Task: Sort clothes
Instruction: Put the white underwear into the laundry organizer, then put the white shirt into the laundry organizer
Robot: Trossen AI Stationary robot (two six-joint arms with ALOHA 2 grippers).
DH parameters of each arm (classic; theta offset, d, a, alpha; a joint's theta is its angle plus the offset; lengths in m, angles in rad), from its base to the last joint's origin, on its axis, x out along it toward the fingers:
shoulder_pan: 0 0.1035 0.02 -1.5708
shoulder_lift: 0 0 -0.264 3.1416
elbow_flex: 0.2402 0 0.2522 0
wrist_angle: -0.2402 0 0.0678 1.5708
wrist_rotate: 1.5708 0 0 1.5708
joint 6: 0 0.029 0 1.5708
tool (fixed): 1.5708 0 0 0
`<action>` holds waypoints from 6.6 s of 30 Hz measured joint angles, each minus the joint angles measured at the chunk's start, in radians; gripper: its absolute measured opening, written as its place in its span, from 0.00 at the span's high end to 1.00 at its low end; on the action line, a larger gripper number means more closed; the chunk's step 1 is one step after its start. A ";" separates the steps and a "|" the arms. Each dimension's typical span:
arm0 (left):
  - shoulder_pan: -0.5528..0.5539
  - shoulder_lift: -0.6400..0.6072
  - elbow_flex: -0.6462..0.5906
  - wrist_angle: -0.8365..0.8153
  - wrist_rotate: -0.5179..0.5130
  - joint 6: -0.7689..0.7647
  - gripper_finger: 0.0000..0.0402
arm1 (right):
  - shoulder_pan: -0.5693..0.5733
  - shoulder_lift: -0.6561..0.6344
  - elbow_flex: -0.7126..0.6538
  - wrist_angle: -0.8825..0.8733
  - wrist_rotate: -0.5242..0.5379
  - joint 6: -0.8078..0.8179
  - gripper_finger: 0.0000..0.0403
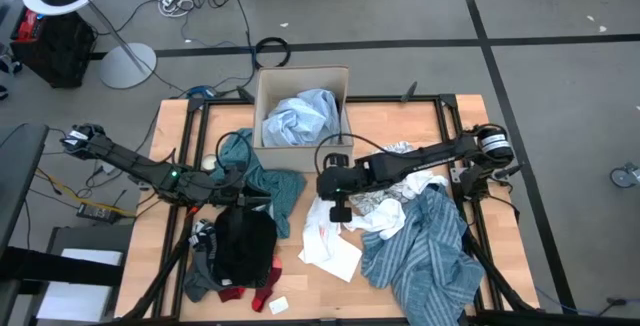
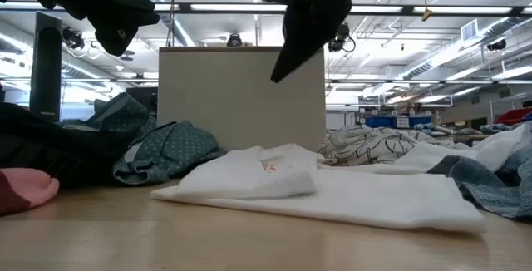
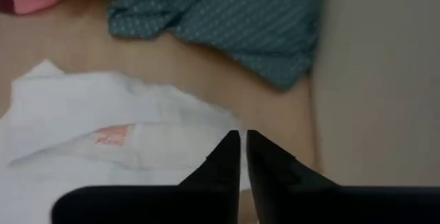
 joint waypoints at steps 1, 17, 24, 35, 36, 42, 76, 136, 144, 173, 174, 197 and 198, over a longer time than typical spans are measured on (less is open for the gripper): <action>0.000 0.000 0.000 0.000 0.000 0.000 0.79 | -0.001 0.010 0.000 -0.001 -0.024 0.012 0.91; 0.000 0.000 0.000 0.000 0.003 -0.011 0.79 | 0.002 0.274 0.000 0.149 -0.099 -0.216 0.64; 0.000 0.000 0.000 0.000 0.003 -0.021 0.79 | 0.011 0.213 -0.003 0.091 -0.037 -0.205 0.96; 0.000 0.001 0.001 0.000 0.002 -0.021 0.79 | 0.018 -0.206 -0.001 0.029 0.059 -0.149 0.99; 0.000 0.001 0.001 0.000 0.002 -0.021 0.79 | 0.017 -0.236 -0.001 0.042 0.074 -0.149 0.99; 0.000 0.007 0.001 0.002 -0.004 0.000 0.79 | -0.026 -0.372 -0.001 0.191 0.138 -0.217 0.99; 0.000 0.053 0.001 -0.003 -0.001 -0.005 0.79 | -0.400 -0.236 -0.001 0.524 0.118 -0.130 0.82; 0.002 0.052 0.000 -0.021 -0.047 -0.022 0.79 | -0.222 -0.665 -0.961 0.368 0.096 0.265 0.57; 0.002 0.052 0.000 -0.021 -0.047 -0.023 0.79 | -0.209 -0.667 -0.979 0.333 0.029 0.314 0.95; 0.002 0.053 0.000 -0.135 -0.226 -0.068 0.79 | -0.088 -0.515 0.269 -0.306 0.455 -0.093 0.99; 0.002 0.053 0.000 -0.155 -0.243 -0.083 0.79 | -0.091 -0.489 0.309 -0.290 0.455 -0.119 0.99; 0.187 0.052 0.000 -0.450 -0.321 -0.155 0.81 | -0.288 -0.044 0.875 0.302 0.055 -0.480 0.99; 0.200 0.052 0.000 -0.450 -0.315 -0.148 0.82 | -0.304 -0.032 0.885 0.355 0.022 -0.481 0.99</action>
